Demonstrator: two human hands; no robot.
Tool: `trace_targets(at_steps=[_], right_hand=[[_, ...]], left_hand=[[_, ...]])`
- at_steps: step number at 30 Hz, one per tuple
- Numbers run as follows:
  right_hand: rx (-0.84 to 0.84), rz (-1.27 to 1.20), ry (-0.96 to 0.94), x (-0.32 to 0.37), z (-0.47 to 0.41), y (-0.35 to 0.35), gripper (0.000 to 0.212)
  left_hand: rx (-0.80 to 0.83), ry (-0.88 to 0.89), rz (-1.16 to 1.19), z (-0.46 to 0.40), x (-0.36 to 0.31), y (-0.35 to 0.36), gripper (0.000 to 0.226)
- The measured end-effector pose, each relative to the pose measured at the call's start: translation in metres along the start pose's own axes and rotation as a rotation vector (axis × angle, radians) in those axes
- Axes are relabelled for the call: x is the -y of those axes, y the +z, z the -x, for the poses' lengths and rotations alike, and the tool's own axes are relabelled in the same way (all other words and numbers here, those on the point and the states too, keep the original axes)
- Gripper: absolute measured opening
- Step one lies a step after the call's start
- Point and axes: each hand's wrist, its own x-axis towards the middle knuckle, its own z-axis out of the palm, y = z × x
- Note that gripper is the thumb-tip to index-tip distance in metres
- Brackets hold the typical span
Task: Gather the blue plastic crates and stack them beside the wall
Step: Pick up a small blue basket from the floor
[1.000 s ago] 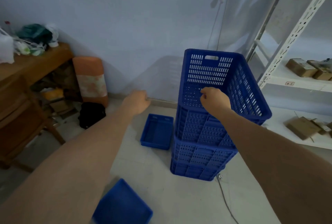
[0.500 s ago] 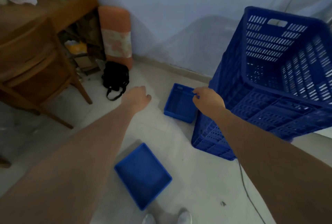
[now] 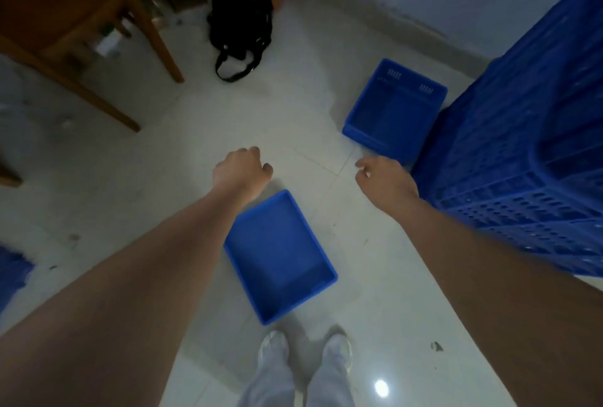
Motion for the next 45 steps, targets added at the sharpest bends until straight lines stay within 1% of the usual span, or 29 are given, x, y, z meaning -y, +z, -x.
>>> trace_targets(at_steps=[5, 10, 14, 18, 23, 27, 30, 34, 36, 38, 39, 41, 42, 43, 44, 45], right_hand=[[0.092, -0.038, -0.015, -0.019, -0.037, 0.107, 0.039], [0.168, -0.023, -0.015, -0.042, -0.057, 0.204, 0.042], [0.218, -0.019, 0.011, -0.061, -0.068, 0.265, 0.042], [0.218, -0.034, 0.021, -0.081, -0.08, 0.315, 0.044], [0.222, -0.014, 0.036, -0.101, -0.1, 0.373, 0.046], [0.24, 0.024, 0.038, -0.11, -0.119, 0.408, 0.048], [0.259, 0.042, 0.05, -0.115, -0.129, 0.432, 0.045], [0.302, 0.029, 0.069, -0.122, -0.133, 0.453, 0.038], [0.322, 0.026, 0.057, -0.123, -0.133, 0.461, 0.028], [0.312, 0.055, 0.066, -0.127, -0.135, 0.468, 0.012], [0.3, 0.075, 0.074, -0.127, -0.136, 0.469, 0.015], [0.292, 0.091, 0.083, -0.126, -0.137, 0.465, 0.035], [0.299, 0.094, 0.083, -0.126, -0.136, 0.461, 0.04], [0.31, 0.108, 0.09, -0.126, -0.134, 0.456, 0.04], [0.306, 0.116, 0.085, -0.126, -0.131, 0.449, 0.034], [0.301, 0.112, 0.099, -0.126, -0.128, 0.441, 0.022]], left_hand=[[0.021, -0.109, 0.035, -0.024, 0.035, 0.106, 0.041], [0.08, -0.206, 0.09, -0.029, 0.066, 0.2, 0.041], [0.086, -0.282, 0.127, -0.031, 0.09, 0.264, 0.039], [0.096, -0.35, 0.148, -0.036, 0.114, 0.318, 0.04], [0.064, -0.393, 0.059, -0.047, 0.141, 0.376, 0.043], [0.014, -0.458, 0.009, -0.054, 0.161, 0.411, 0.045], [-0.017, -0.576, 0.027, -0.058, 0.17, 0.432, 0.05], [0.06, -0.782, 0.299, -0.063, 0.173, 0.454, 0.062], [0.038, -0.836, 0.383, -0.066, 0.175, 0.462, 0.062], [-0.012, -0.881, 0.442, -0.071, 0.18, 0.465, 0.053], [-0.012, -0.91, 0.475, -0.074, 0.182, 0.465, 0.047], [0.014, -0.93, 0.49, -0.076, 0.186, 0.462, 0.04], [0.013, -0.916, 0.488, -0.077, 0.186, 0.459, 0.037], [0.005, -0.899, 0.496, -0.076, 0.184, 0.454, 0.034], [-0.009, -0.882, 0.511, -0.074, 0.181, 0.448, 0.03], [-0.03, -0.862, 0.525, -0.073, 0.178, 0.44, 0.026]])
